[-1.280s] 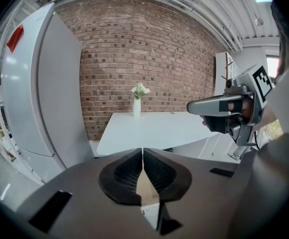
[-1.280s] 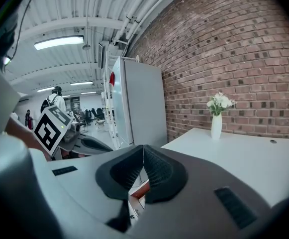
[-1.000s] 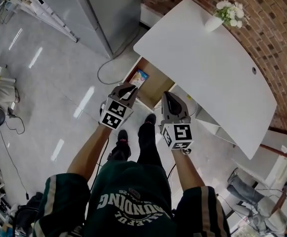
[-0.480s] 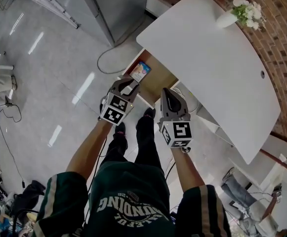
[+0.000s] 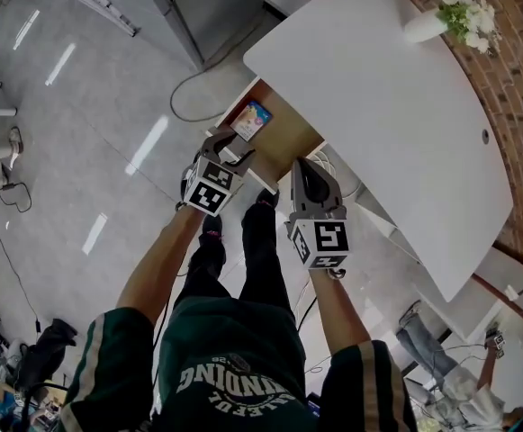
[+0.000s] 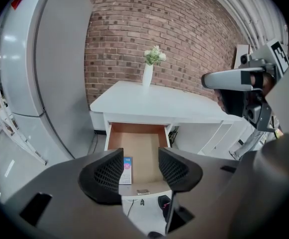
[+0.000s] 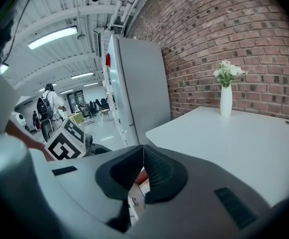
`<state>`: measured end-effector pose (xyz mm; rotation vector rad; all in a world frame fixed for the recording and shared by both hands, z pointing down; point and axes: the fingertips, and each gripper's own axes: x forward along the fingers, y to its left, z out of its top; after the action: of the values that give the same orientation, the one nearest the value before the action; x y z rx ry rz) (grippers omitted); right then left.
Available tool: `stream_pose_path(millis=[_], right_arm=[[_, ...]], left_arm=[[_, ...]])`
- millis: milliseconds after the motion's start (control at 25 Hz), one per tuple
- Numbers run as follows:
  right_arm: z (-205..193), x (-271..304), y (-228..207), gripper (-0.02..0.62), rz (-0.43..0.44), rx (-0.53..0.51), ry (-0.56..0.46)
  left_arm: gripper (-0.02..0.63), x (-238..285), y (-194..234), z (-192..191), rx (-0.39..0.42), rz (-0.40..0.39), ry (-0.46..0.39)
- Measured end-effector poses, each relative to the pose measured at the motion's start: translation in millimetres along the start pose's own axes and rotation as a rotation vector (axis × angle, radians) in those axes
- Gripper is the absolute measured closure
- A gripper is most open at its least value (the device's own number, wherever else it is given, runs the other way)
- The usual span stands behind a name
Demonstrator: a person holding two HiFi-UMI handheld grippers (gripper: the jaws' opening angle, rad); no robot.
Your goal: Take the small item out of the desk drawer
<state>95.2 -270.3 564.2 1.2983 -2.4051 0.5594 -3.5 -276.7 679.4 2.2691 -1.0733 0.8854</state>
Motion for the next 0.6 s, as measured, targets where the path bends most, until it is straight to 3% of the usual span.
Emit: stream_pose_path(millis=[600], right_arm=[[-41,32,-11,0.571,0.012,0.052,0.073]], left_arm=[[0.329,64,20,-34,-0.008,0.0,0.103]])
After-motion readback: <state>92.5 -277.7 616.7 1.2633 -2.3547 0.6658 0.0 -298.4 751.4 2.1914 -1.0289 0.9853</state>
